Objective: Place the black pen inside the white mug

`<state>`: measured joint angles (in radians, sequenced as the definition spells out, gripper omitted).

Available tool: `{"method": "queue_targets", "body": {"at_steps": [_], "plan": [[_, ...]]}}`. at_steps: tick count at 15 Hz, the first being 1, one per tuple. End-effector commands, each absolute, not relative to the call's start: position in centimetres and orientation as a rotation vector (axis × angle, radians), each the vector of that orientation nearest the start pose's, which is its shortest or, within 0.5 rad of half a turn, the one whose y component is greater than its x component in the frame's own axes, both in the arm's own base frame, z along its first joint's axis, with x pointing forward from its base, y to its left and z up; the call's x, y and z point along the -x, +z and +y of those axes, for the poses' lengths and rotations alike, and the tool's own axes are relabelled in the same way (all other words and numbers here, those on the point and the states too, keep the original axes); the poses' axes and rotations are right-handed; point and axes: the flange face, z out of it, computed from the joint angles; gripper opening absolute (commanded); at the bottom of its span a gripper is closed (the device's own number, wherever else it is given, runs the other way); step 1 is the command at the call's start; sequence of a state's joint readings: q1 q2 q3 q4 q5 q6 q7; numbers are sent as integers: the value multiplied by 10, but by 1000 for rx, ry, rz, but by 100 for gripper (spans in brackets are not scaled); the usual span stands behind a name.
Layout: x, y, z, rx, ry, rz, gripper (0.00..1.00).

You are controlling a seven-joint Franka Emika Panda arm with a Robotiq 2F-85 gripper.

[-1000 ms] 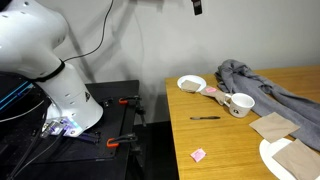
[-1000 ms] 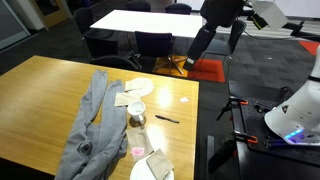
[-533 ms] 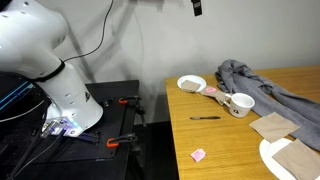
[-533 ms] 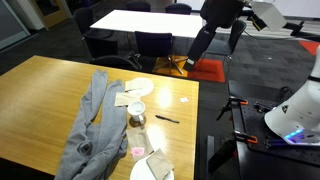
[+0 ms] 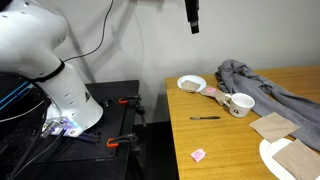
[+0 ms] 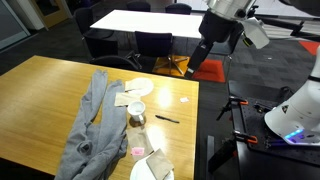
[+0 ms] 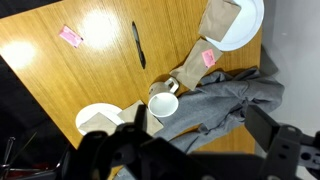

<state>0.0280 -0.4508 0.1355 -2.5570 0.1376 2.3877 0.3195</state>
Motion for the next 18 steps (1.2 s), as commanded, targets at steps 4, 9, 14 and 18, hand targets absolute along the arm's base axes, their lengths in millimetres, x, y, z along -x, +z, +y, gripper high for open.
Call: {"method": "queue_targets", "body": {"at_steps": [4,9,14,18], "plan": [[-423,396,52,2994,-385,291,100],[-443,350,34,3013,-314,222,100],[-470,298,24,3031,-265,273,100],[-492,259,22,3051,-235,294,100]]}}
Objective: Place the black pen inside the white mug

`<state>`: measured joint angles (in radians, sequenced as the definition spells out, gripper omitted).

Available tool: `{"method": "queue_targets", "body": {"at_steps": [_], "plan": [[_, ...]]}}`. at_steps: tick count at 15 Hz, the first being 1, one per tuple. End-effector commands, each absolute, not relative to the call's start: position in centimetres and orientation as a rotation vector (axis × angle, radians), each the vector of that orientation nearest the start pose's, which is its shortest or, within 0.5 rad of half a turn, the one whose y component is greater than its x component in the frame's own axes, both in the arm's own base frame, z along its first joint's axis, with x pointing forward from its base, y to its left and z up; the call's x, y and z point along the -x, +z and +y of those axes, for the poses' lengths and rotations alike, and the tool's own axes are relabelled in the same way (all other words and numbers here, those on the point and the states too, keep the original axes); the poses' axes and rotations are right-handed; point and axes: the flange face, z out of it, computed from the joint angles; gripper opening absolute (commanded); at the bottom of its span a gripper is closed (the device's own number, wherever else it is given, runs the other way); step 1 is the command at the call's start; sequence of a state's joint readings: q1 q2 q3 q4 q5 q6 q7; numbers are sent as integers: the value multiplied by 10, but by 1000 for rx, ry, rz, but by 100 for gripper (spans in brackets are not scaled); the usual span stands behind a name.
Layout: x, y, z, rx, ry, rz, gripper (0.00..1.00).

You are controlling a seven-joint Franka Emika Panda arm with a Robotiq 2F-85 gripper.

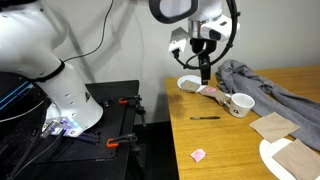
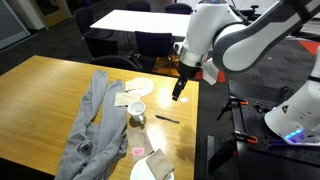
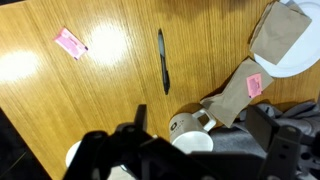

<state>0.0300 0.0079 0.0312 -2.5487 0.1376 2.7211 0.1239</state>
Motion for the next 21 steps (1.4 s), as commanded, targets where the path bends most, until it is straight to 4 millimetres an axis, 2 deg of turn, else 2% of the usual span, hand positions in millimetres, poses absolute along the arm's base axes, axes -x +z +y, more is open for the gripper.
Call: {"method": "queue_targets", "body": {"at_steps": [1,9,12,17,21], "plan": [[-497,250,21,3058,-229,301,100],[-531,189,15,3119,-154,303,100],[-539,169,19,3120,-109,286,100],[-537,141,22,3130,-35,246,100],[-533,123,22,3135,-5,119,100]]}}
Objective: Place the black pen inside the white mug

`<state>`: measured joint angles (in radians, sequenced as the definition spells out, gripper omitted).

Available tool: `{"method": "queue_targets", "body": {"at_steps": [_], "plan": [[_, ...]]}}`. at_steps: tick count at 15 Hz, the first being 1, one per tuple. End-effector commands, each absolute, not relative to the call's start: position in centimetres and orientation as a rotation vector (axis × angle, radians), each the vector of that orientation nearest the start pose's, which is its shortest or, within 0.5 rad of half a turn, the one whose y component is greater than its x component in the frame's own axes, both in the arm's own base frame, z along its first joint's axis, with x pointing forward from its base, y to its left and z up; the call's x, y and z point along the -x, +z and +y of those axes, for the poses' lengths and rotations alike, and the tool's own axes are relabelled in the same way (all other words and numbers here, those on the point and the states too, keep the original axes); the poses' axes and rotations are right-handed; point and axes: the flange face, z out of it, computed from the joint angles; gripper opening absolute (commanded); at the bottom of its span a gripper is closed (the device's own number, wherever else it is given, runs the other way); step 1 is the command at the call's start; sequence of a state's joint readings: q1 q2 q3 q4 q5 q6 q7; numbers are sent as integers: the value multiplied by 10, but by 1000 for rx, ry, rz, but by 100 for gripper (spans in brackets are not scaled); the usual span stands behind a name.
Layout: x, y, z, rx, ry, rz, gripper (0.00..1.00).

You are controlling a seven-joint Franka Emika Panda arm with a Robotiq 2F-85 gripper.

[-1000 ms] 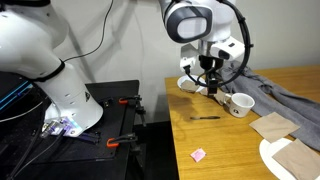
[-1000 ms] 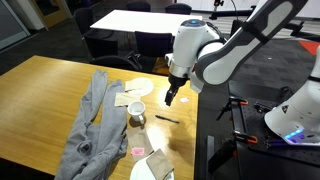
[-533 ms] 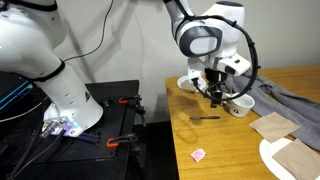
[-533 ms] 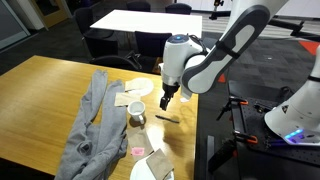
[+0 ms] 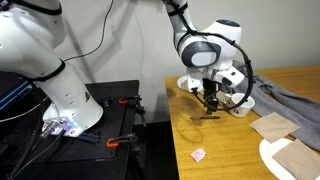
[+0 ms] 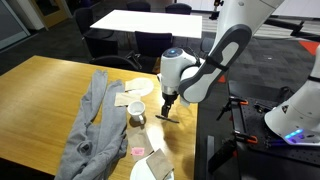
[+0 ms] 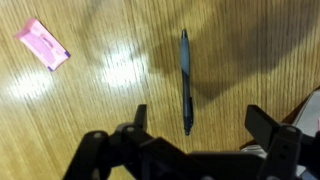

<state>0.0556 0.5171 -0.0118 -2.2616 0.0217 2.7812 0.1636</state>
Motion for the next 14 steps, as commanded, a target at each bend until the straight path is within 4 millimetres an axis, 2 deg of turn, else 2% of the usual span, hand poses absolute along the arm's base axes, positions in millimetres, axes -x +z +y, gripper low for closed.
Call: {"method": "queue_targets", "body": {"at_steps": [1,6,14], "plan": [[-533,119,24,3133,0,86,100],[-536,107,28,3126,-38,-13,100],[-535,82,25,3137,-71,1,100]]}}
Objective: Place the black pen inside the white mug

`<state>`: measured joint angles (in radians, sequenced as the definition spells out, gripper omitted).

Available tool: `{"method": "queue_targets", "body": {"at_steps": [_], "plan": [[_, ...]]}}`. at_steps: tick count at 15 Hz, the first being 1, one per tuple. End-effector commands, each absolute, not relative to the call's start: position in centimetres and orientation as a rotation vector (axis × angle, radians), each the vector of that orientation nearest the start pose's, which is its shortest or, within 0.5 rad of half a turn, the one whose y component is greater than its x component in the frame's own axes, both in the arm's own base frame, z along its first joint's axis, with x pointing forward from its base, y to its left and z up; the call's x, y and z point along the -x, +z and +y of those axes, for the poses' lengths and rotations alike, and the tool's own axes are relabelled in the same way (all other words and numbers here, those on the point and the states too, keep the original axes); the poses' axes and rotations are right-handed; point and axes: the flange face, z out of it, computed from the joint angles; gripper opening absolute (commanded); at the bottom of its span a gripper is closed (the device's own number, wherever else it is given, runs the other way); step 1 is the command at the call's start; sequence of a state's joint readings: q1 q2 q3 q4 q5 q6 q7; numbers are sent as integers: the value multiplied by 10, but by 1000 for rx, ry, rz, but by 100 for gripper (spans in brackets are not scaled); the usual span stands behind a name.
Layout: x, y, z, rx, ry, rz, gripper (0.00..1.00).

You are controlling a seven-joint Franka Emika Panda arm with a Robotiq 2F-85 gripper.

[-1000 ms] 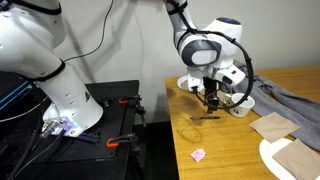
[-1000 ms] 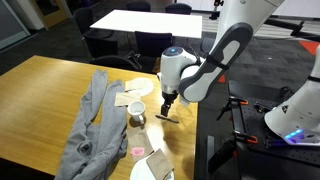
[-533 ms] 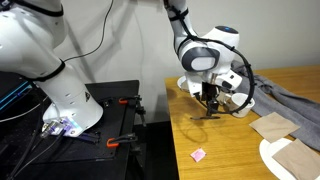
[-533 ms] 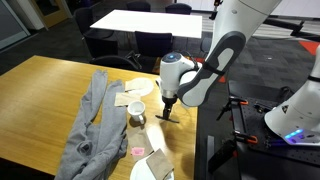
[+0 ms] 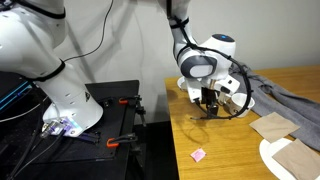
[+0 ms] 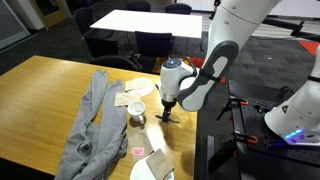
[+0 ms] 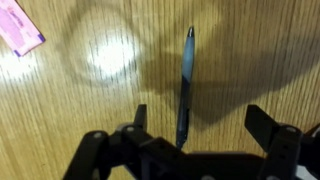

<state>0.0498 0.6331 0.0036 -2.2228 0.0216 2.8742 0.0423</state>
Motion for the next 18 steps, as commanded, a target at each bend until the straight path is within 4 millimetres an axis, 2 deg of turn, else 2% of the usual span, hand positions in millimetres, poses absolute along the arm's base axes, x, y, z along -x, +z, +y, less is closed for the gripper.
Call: {"method": "queue_targets", "body": {"at_steps": [1,11,13,18], "plan": [[-537,79,24,3135,-86,19,100],[-553,55,13,3154,-173,127,100],[-555,52,13,3158,-172,137,72],[-560,48,15,3166,-173,146,34]]}}
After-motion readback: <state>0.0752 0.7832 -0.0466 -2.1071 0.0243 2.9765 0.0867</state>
